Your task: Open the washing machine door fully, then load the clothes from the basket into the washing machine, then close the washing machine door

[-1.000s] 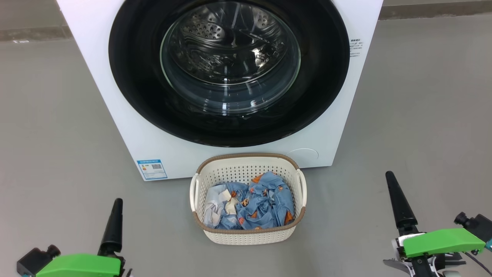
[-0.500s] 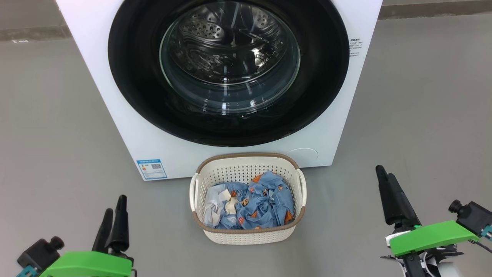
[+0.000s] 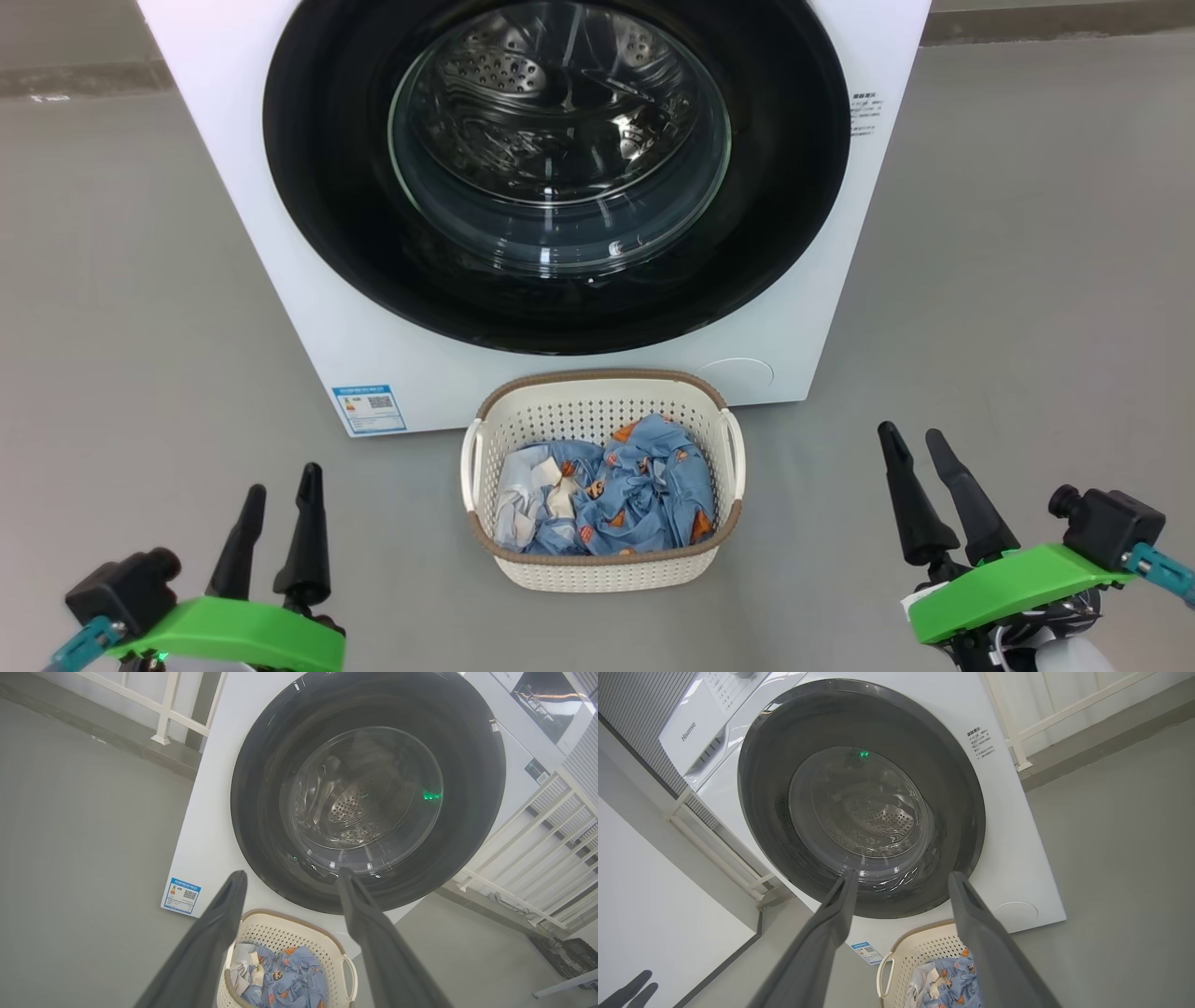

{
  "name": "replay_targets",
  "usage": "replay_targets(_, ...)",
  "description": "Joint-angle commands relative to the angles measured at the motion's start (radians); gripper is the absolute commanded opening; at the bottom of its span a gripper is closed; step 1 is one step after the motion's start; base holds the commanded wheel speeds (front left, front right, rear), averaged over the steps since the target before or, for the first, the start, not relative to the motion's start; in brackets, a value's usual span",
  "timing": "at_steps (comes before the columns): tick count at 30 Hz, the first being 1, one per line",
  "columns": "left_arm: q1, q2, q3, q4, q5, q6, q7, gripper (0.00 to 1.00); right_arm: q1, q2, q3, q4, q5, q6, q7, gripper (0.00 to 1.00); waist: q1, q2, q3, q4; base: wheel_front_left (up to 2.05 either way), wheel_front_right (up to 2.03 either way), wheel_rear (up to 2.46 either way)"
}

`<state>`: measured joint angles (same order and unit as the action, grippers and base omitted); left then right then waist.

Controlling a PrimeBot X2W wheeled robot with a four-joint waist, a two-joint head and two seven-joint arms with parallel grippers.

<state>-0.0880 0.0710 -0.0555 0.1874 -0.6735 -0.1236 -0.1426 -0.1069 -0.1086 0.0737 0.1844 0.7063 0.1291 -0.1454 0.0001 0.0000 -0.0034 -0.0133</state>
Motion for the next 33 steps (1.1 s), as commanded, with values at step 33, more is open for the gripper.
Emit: replay_targets(33, -0.082, 0.015, 0.006, 0.049, 0.357, -0.007, -0.110, 1.00, -0.088, -0.002, 0.056, 0.001, -0.473, 0.002, -0.108, 1.00, -0.0001, 0.0000, -0.011, -0.009, 0.00, 0.00, 0.00)
